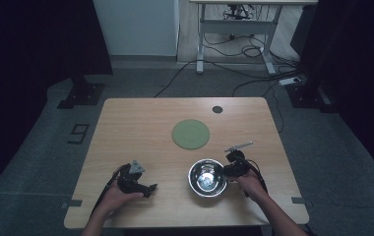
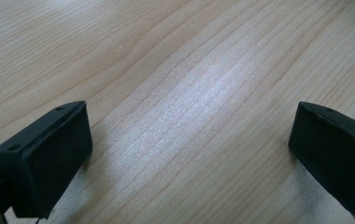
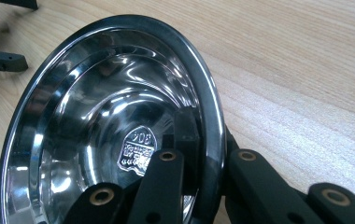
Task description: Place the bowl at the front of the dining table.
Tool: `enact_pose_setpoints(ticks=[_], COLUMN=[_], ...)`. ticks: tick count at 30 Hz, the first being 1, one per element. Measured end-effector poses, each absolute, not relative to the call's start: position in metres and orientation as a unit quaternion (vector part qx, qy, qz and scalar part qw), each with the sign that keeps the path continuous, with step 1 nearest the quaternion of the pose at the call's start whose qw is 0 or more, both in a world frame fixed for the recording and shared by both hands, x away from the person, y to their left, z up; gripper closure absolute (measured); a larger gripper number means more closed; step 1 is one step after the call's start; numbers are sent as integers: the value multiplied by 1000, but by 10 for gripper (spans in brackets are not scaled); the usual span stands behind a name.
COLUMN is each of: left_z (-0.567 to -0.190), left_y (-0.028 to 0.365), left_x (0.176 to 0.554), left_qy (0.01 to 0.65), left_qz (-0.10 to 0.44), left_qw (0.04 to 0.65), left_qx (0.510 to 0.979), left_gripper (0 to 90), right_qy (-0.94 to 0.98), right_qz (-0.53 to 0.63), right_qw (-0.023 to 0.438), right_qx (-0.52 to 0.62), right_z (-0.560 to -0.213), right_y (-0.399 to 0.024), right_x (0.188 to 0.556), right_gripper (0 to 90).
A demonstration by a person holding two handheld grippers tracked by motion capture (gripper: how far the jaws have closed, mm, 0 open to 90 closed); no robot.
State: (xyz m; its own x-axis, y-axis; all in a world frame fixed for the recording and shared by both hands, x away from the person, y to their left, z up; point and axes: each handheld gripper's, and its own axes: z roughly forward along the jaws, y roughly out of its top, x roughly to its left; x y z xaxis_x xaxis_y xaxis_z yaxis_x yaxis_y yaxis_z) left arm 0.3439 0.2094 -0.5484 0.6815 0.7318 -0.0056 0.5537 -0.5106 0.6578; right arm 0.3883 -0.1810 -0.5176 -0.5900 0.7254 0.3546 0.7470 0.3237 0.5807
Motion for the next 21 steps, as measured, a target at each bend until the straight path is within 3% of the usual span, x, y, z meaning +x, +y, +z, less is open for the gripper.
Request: enact_pose_setpoints(ticks=[21], left_z=[-548], left_y=[209], left_x=[344], left_qy=[375], left_qz=[138], left_qw=[323], left_qx=[858], left_gripper=[0], right_qy=[-785], right_qz=[-397], right_qw=[-8], right_qx=[-475], right_z=[-512], right_y=[-188], right_x=[390], right_gripper=[869])
